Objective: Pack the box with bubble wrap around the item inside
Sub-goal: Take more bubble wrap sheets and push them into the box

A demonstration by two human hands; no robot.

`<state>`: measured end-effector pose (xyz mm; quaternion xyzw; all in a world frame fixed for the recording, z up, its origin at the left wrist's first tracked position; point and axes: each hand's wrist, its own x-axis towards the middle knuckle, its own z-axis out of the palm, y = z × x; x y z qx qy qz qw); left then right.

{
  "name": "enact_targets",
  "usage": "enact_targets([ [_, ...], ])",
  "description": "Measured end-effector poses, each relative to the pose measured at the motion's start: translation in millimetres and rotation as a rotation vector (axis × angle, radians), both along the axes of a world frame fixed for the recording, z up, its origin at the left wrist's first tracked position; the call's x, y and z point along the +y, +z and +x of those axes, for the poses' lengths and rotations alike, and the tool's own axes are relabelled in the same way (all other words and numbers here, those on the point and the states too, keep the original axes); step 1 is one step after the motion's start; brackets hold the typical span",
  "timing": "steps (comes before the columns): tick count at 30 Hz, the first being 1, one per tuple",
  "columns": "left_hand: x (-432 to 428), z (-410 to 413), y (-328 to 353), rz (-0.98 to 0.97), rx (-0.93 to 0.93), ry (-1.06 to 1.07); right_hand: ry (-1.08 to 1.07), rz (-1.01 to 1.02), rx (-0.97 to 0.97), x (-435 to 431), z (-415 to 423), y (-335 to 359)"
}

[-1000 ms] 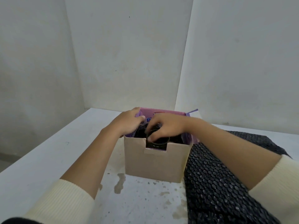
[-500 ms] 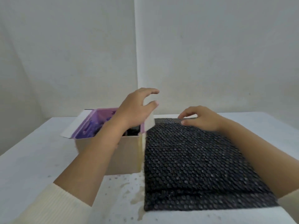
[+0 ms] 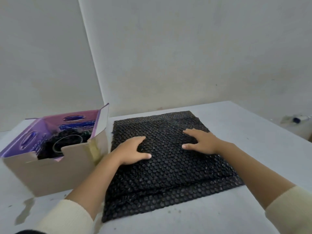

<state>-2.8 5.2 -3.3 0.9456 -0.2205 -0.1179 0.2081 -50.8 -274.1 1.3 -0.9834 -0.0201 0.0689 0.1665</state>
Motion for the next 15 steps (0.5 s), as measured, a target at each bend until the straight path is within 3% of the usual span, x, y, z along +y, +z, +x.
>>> enact_targets([
  [3,9.1,2.2,-12.4,0.059,-0.067,0.042,-0.013,-0.021,-0.017,-4.3,2.4,-16.4],
  [8,9.8,-0.3,-9.7,-0.030,-0.221,0.070,-0.066,0.090,-0.245,-11.1,5.3,-26.3],
  [15,5.4,0.6,5.4,-0.154,-0.247,0.073,-0.093,0.122,-0.343,-10.9,6.3,-23.8],
])
